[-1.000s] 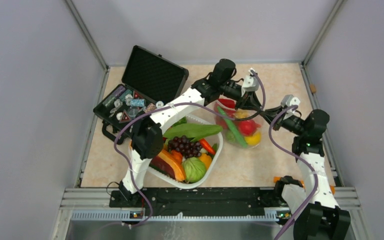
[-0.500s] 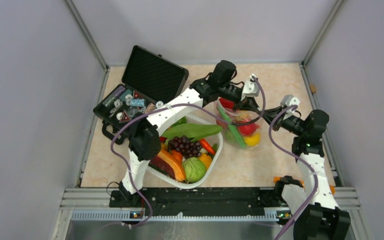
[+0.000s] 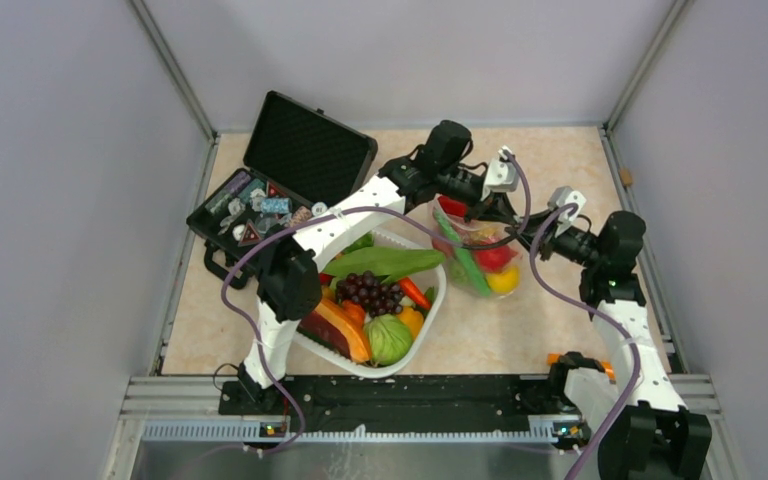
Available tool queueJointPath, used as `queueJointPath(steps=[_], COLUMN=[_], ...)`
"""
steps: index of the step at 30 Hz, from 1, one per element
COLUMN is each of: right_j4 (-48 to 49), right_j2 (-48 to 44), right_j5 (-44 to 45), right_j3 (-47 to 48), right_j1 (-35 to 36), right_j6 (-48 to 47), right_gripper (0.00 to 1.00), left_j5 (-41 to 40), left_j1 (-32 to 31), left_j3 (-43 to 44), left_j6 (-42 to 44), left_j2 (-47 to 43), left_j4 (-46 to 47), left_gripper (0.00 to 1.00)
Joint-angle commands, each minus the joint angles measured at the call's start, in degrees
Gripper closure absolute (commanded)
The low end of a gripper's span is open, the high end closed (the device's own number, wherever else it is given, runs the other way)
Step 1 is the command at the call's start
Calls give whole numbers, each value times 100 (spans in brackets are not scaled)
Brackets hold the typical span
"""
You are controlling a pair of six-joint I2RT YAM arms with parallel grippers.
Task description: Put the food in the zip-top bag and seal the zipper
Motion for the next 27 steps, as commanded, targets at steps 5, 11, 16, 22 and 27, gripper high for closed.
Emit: queueJointPath(steps=[5,11,16,22,27], right_j4=[109,369,216,412,369], right_j2=[18,-87,-29,-197,-351], right_j5=[143,179,148,347,350], right_j3=[253,196,220,132,176], right_j1=[50,91,103,103,103], right_j6=[-219,-53,-163,11,97], right_gripper=[95,74,98,100,100], left_j5=[193,206,208,118,-470], left_j1=[-12,-20,-22,-32,9], left_j3=[97,127,149,201,70], left_j6=[10,13,21,179,515], left_j2=[-296,-299,-299,-321,-431], left_j4=[-58,-99,-143,-406,-745], left_gripper=[100,100,100,100,100])
